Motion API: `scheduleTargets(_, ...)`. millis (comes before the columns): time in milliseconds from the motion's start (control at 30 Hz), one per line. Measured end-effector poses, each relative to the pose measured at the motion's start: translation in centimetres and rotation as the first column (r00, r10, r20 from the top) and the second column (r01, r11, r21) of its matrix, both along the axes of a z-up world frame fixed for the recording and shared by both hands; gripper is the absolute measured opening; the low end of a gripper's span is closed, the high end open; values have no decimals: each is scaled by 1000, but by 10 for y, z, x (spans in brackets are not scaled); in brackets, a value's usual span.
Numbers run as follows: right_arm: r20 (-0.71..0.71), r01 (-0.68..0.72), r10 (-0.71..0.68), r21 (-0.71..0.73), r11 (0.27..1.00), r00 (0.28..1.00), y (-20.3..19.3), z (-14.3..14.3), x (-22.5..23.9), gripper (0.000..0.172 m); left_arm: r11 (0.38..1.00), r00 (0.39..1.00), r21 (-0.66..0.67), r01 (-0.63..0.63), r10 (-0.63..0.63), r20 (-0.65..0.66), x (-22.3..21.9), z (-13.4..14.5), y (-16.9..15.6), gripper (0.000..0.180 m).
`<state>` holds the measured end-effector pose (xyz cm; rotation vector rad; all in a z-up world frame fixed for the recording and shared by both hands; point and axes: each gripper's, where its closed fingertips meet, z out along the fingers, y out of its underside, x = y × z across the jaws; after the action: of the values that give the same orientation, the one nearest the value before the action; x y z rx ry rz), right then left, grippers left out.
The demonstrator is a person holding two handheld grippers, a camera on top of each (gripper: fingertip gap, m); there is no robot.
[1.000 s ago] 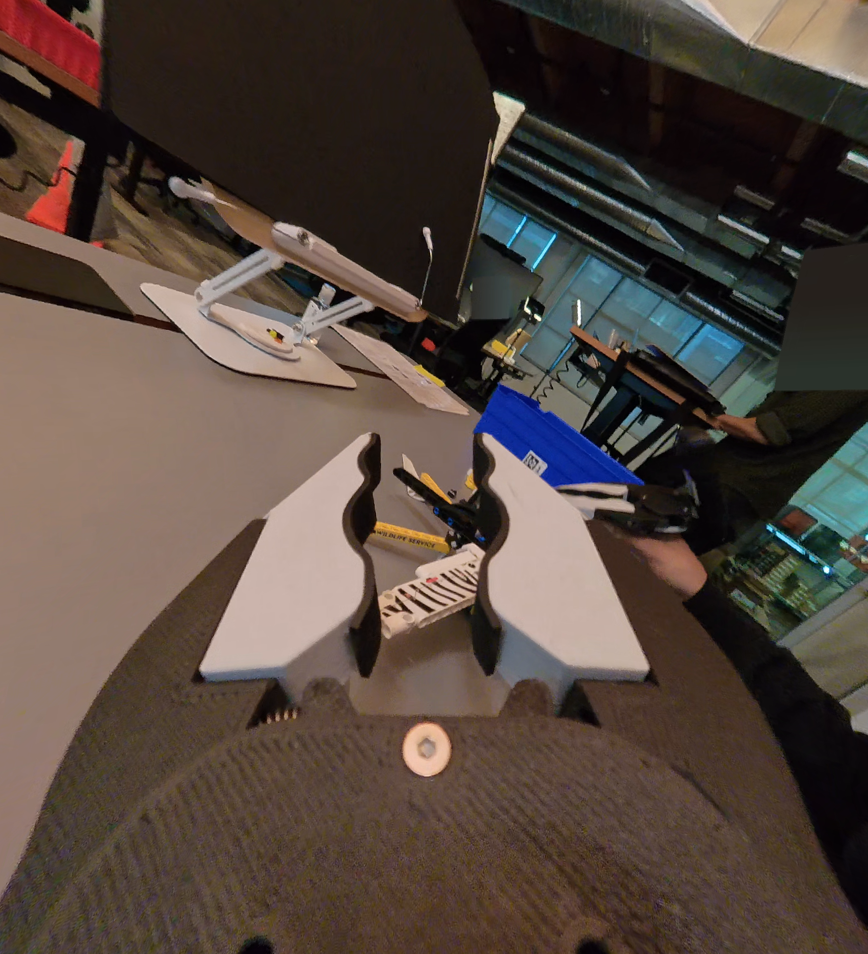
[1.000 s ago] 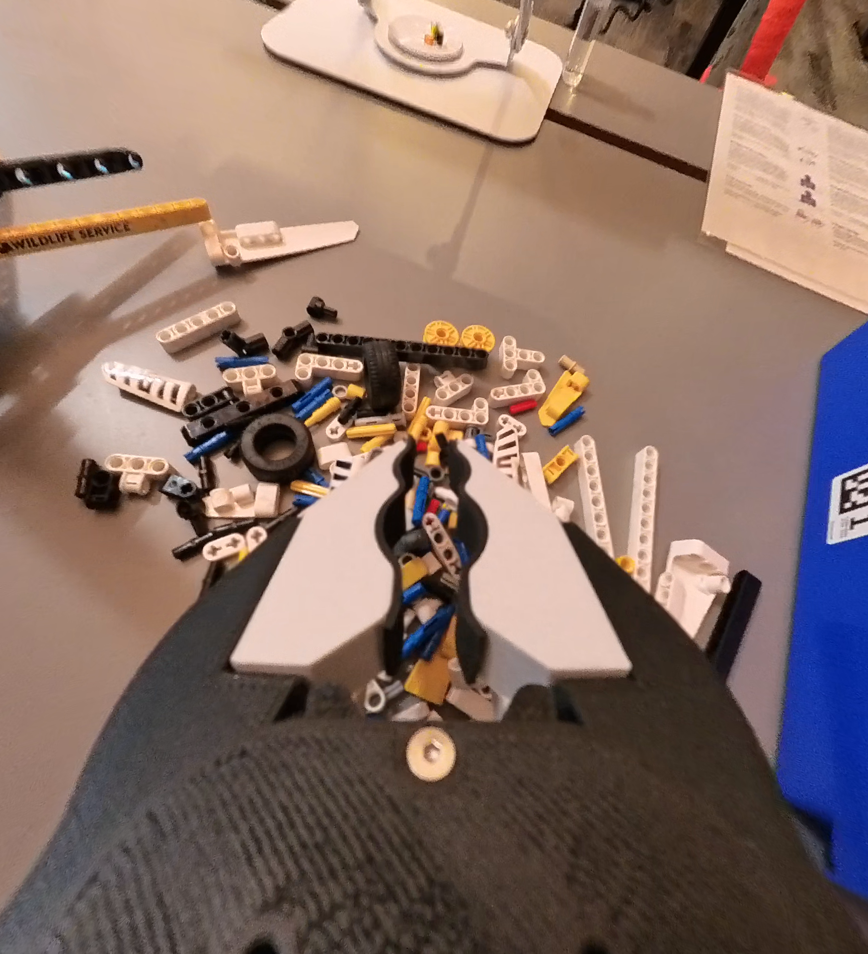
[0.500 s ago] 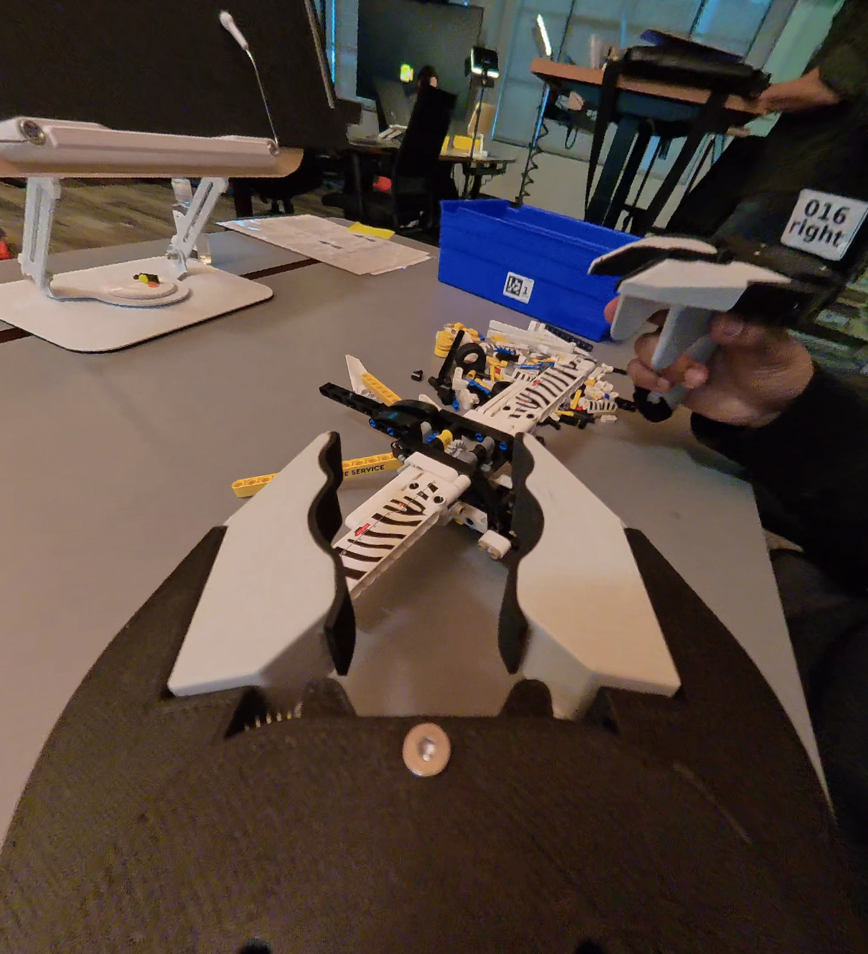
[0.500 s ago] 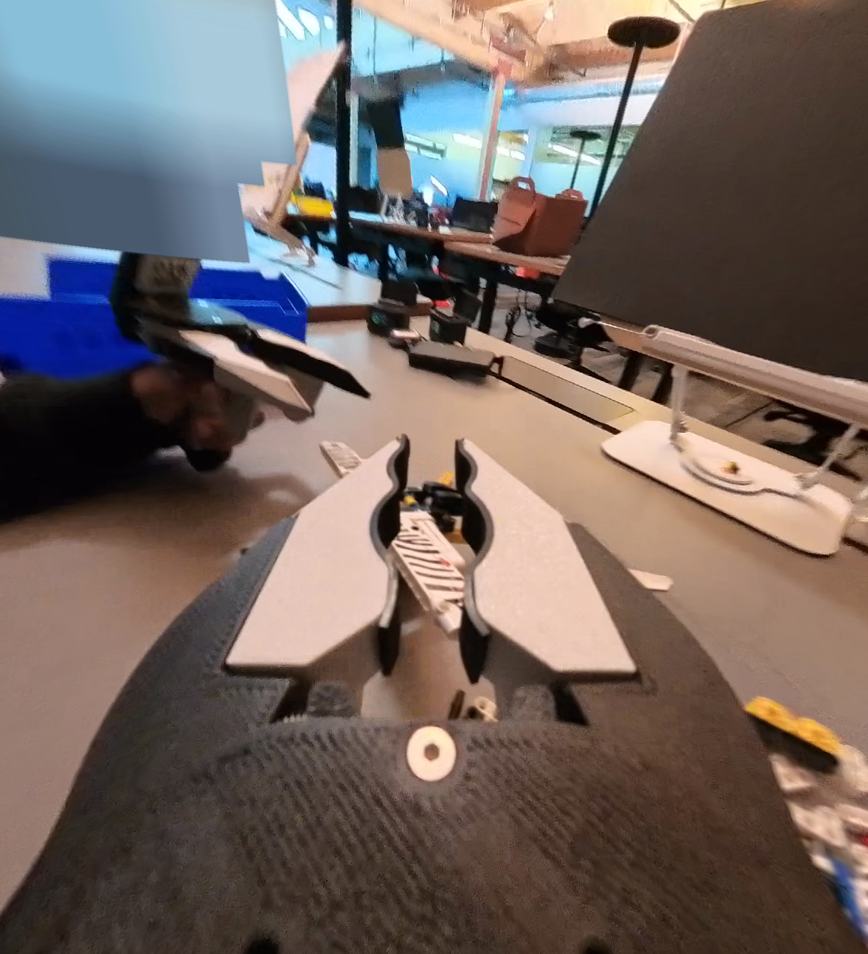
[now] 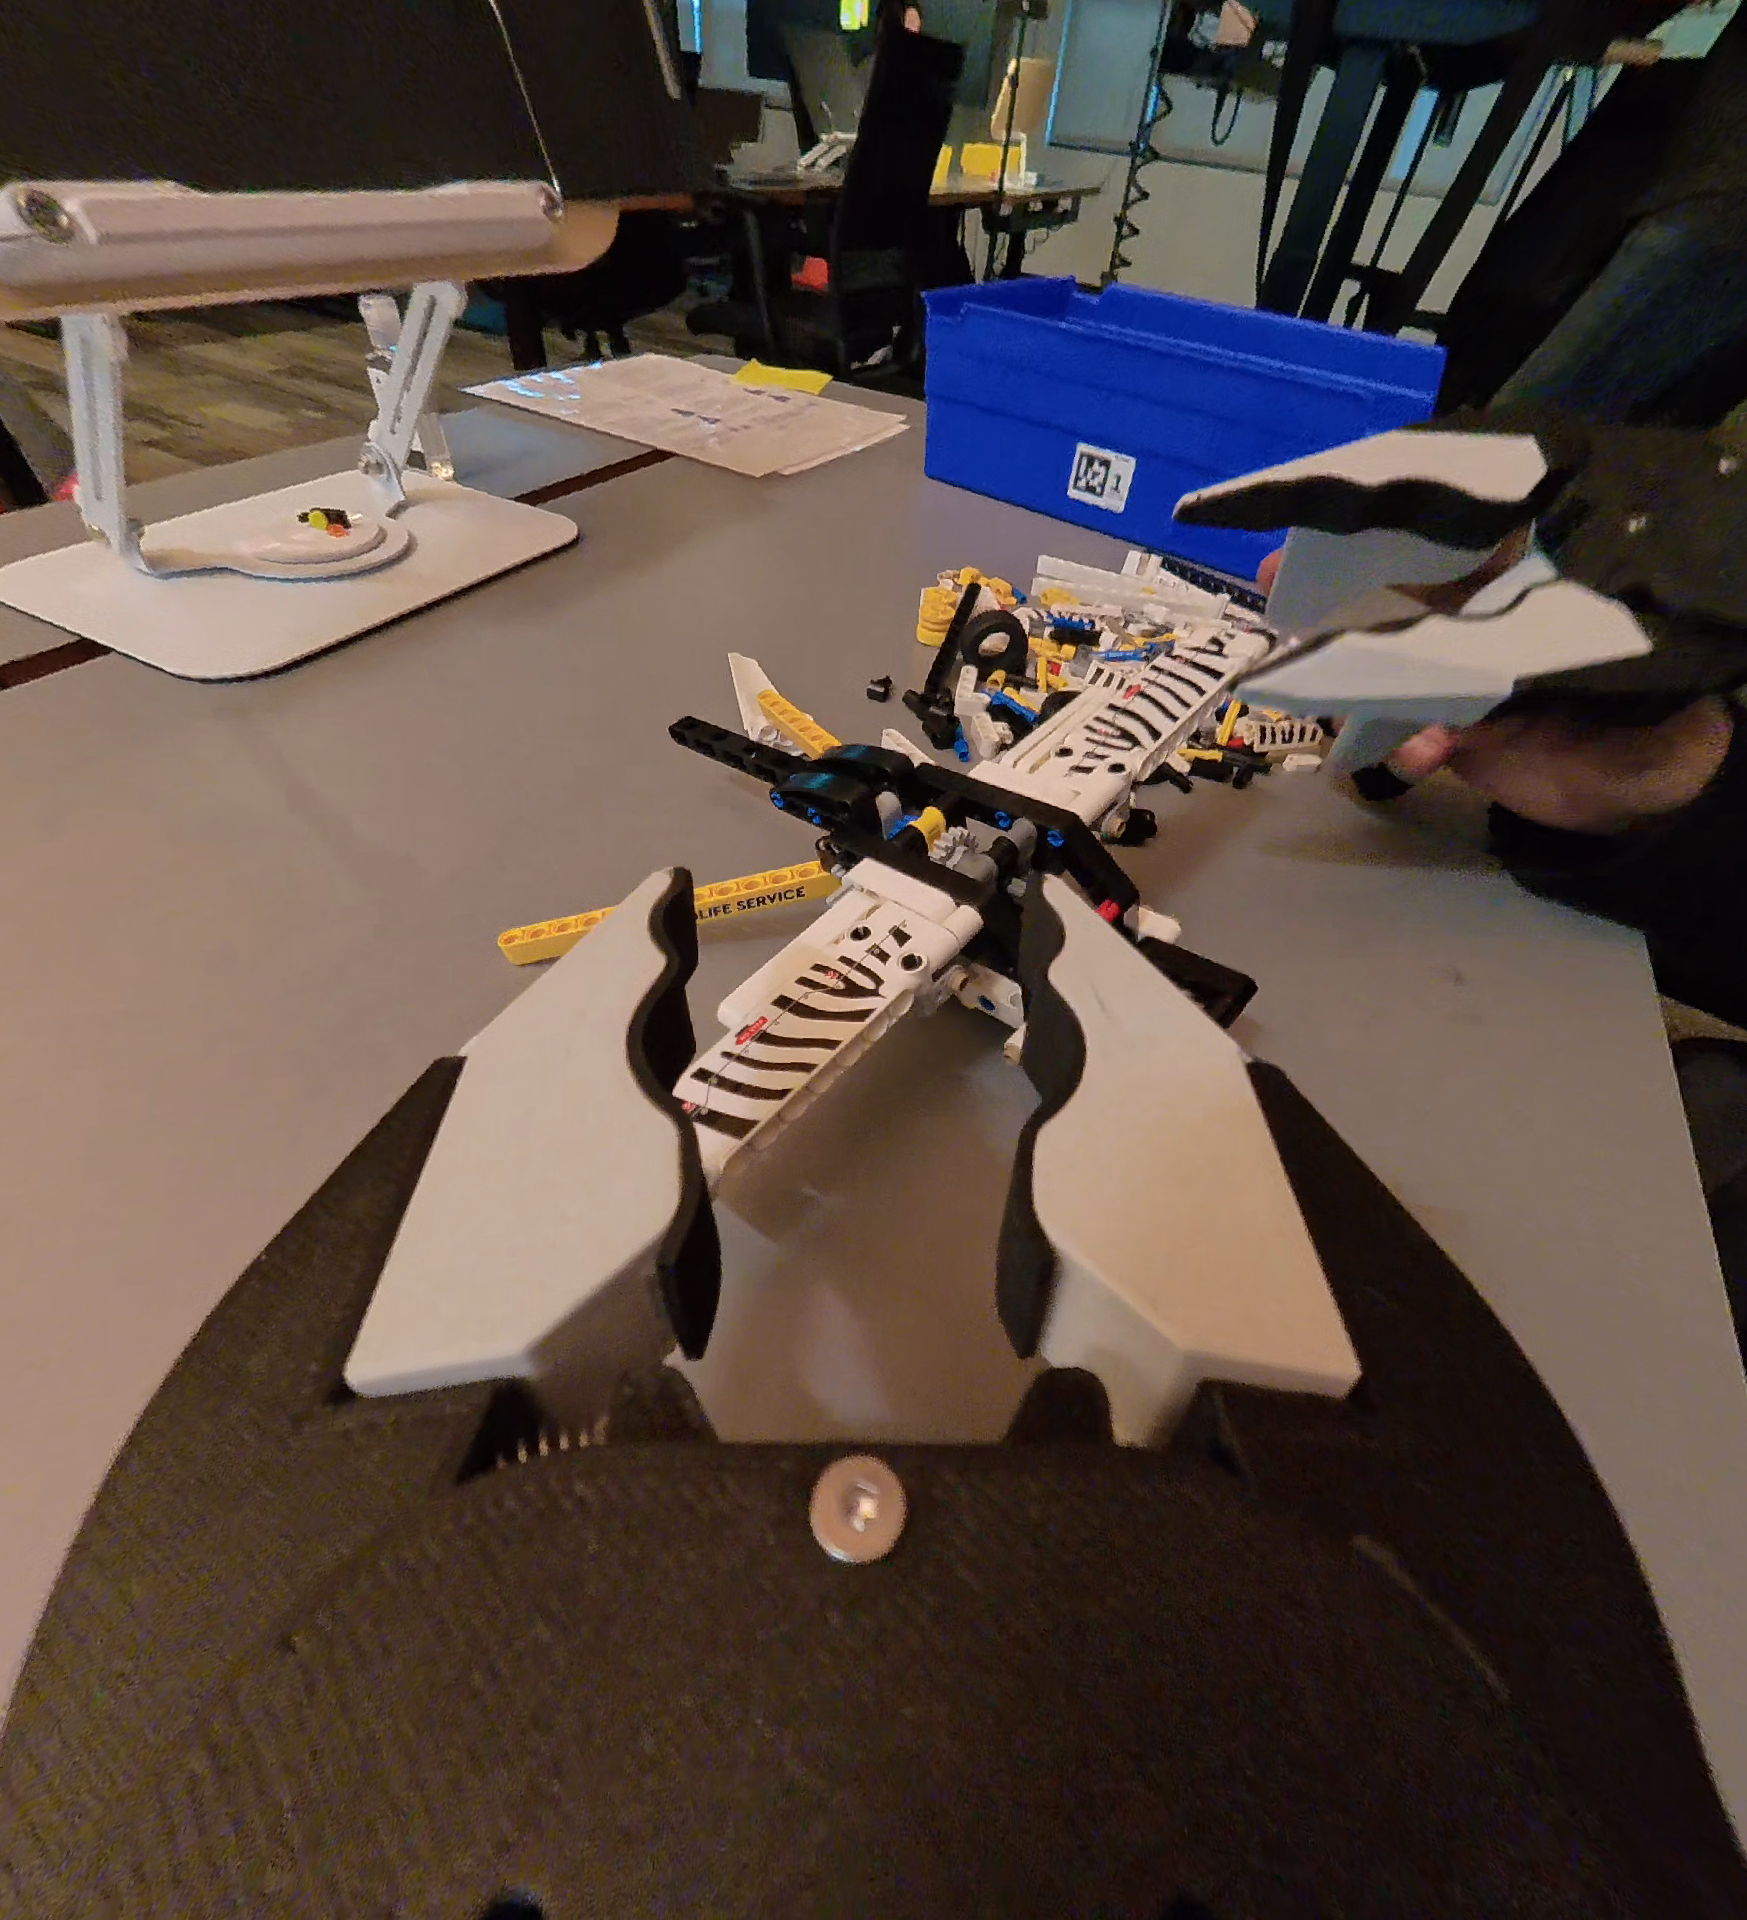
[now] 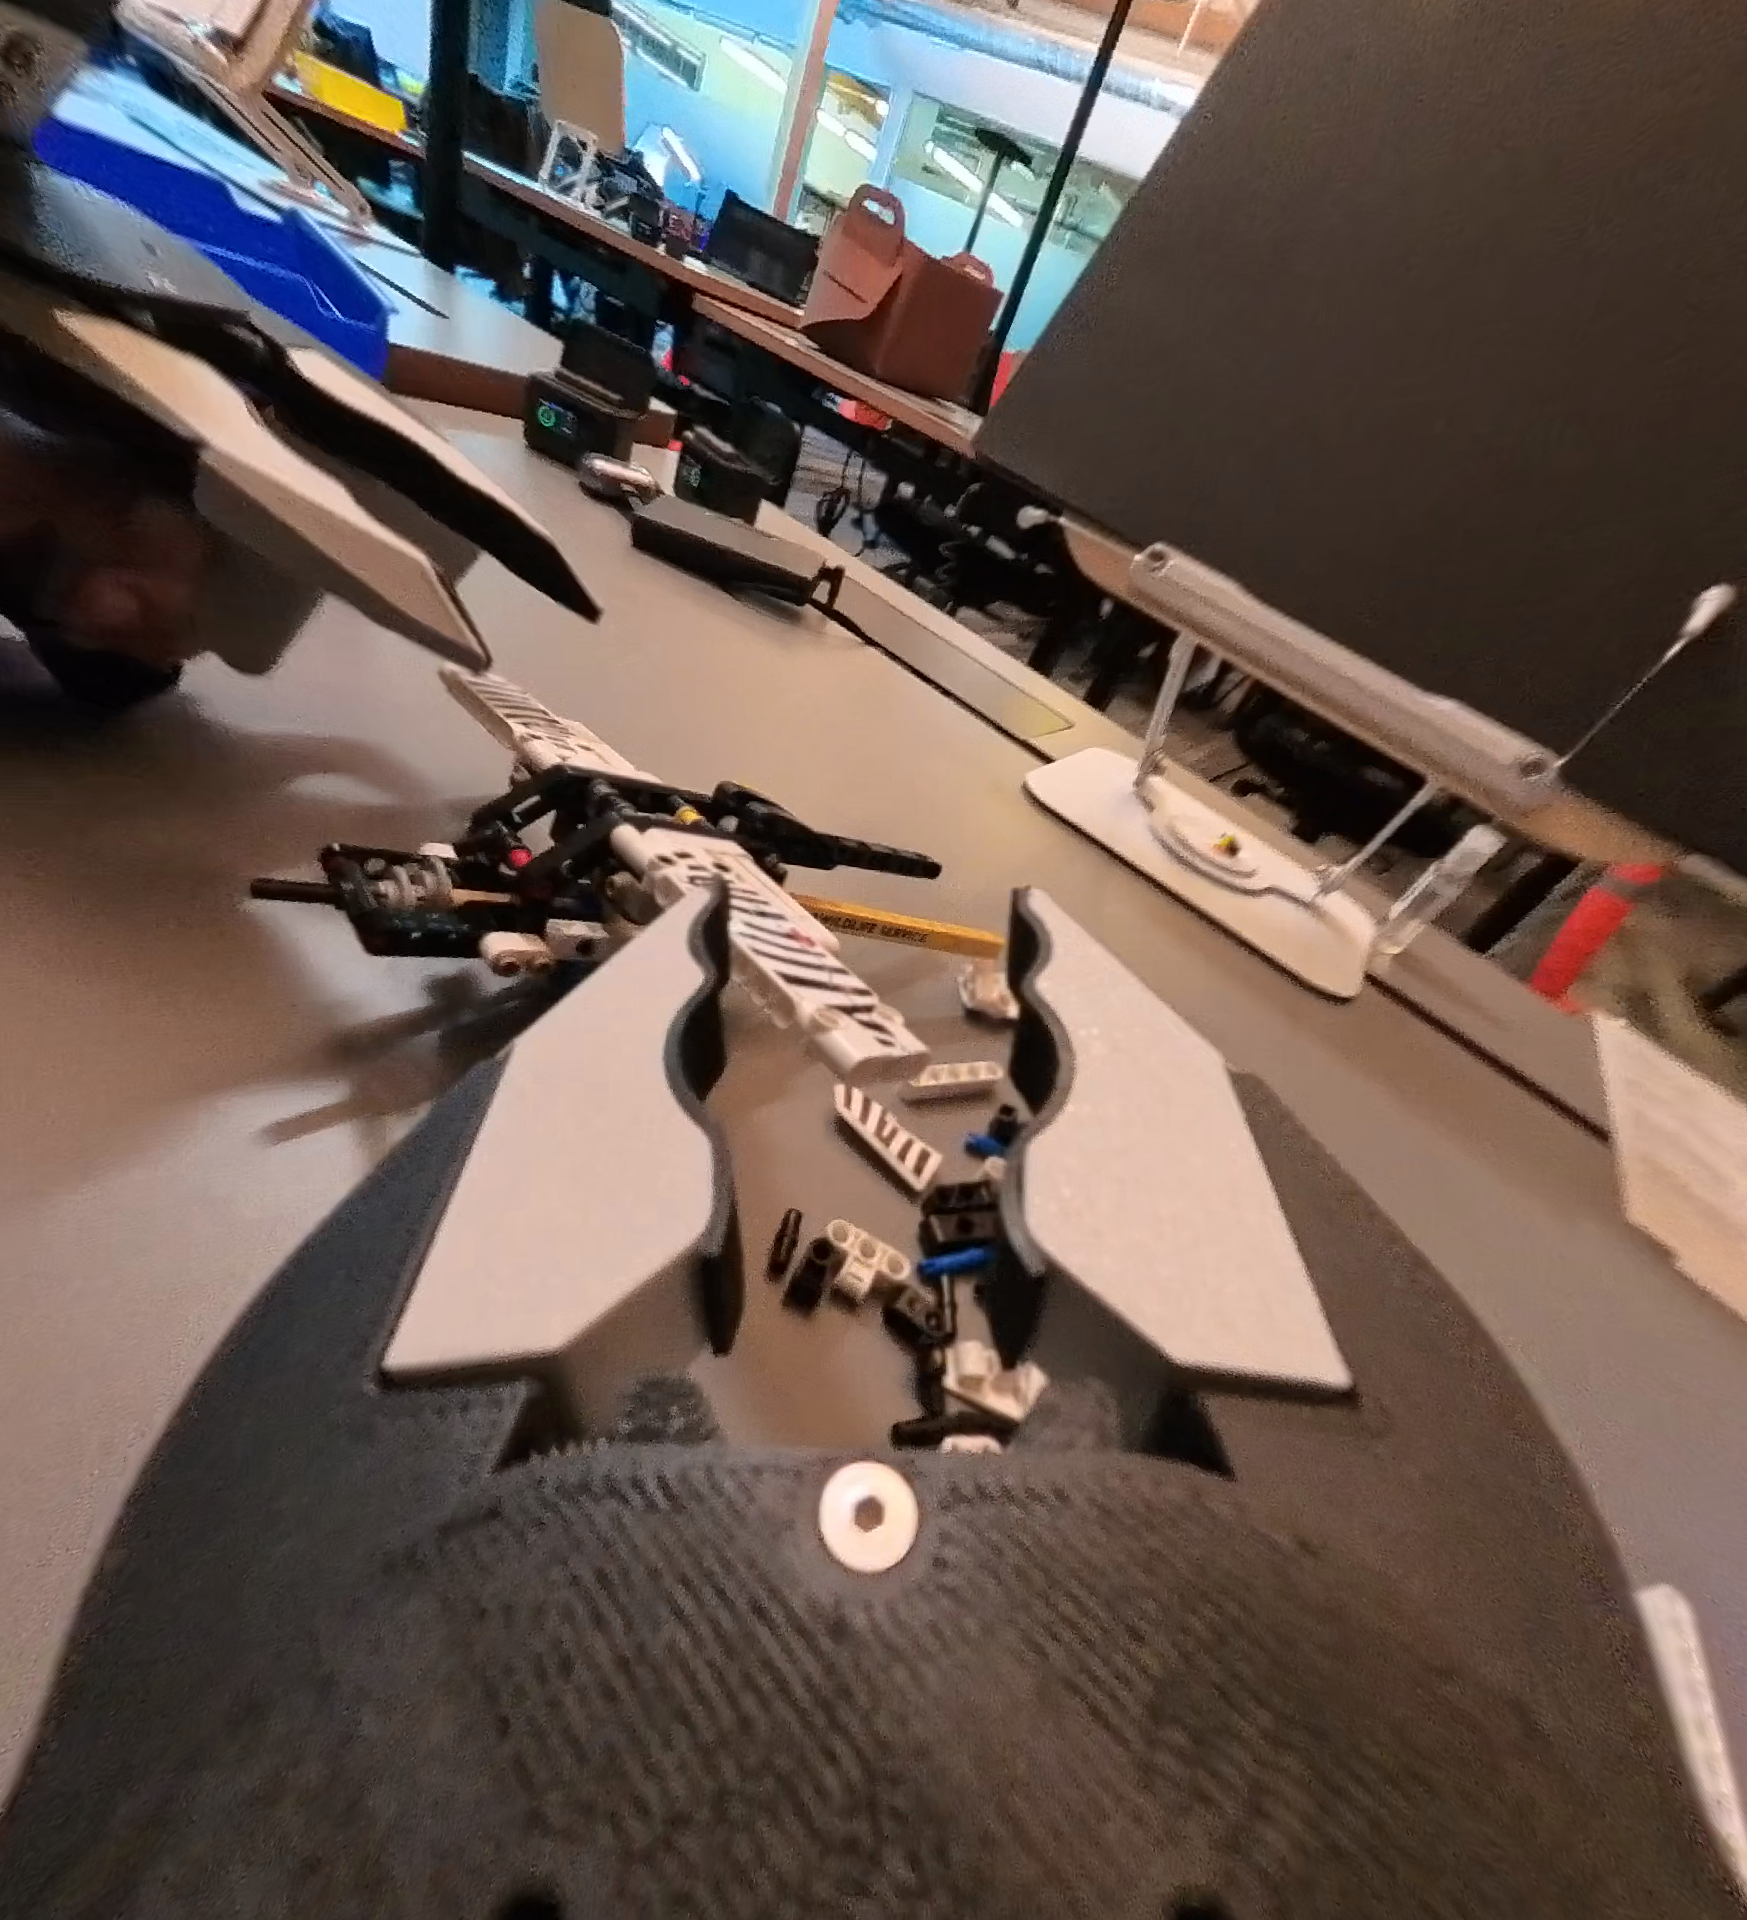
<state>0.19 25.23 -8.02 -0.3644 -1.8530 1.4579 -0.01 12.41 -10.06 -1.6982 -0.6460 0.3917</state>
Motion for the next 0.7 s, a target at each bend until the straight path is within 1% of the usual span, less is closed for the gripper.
scheduleTargets(67, -63, -7, 6, -14, 1000, 998, -5, 2, 3, 59, 999, 1000, 32, 0, 1, -11, 1, 6, -2, 61)
scheduleTargets(133, -97, -3, -4, -75, 997, 995, -7, 5, 5, 68, 998, 1000, 57, -11, 12, -20, 0, 11, -3, 66)
scheduleTargets(167, -109, 14, -22, -73, 997, 994, -7, 7, 6, 76, 997, 998, 61, -52, 54, -23, -5, 12, -7, 83)
scheduleTargets(200, -111, 2, -10, -69, 998, 994, -9, 7, 10, 83, 993, 994, 60, -101, 103, -26, -11, 13, -13, 98)
scheduleTargets(233, -102, -30, 24, -63, 998, 994, -13, 5, 14, 83, 990, 992, 64, -124, 125, -26, -13, 14, -16, 104)
scheduleTargets(267, -94, -58, 54, -50, 997, 994, -16, 3, 18, 80, 989, 991, 79, -128, 130, -23, -13, 16, -17, 108)
scheduleTargets(300, -90, -71, 66, -45, 997, 994, -17, 2, 19, 77, 986, 991, 103, -129, 131, -18, -13, 19, -17, 114)
scheduleTargets(333, -84, -75, 70, -57, 996, 994, -16, 3, 19, 78, 982, 991, 133, -133, 136, -10, -12, 22, -18, 121)
scheduleTargets(367, -68, -77, 71, -83, 994, 995, -15, 5, 18, 79, 975, 988, 163, -150, 151, 2, -13, 25, -20, 132)
scheduleTargets(433, -12, -87, 87, -154, 984, 996, -14, 9, 17, 82, 954, 978, 214, -209, 205, 39, -16, 28, -27, 159)
scheduleTargets(567, 23, -139, 150, -257, 956, 988, -10, 17, 23, 91, 936, 974, 272, -223, 222, 36, -13, 35, -32, 158)
scheduleTargets(600, 27, -137, 150, -280, 950, 988, -7, 19, 22, 96, 937, 976, 276, -214, 214, 31, -12, 36, -31, 158)
scheduleTargets(700, 32, -136, 156, -340, 931, 987, 0, 25, 21, 101, 945, 981, 261, -196, 192, 41, -12, 32, -26, 158)
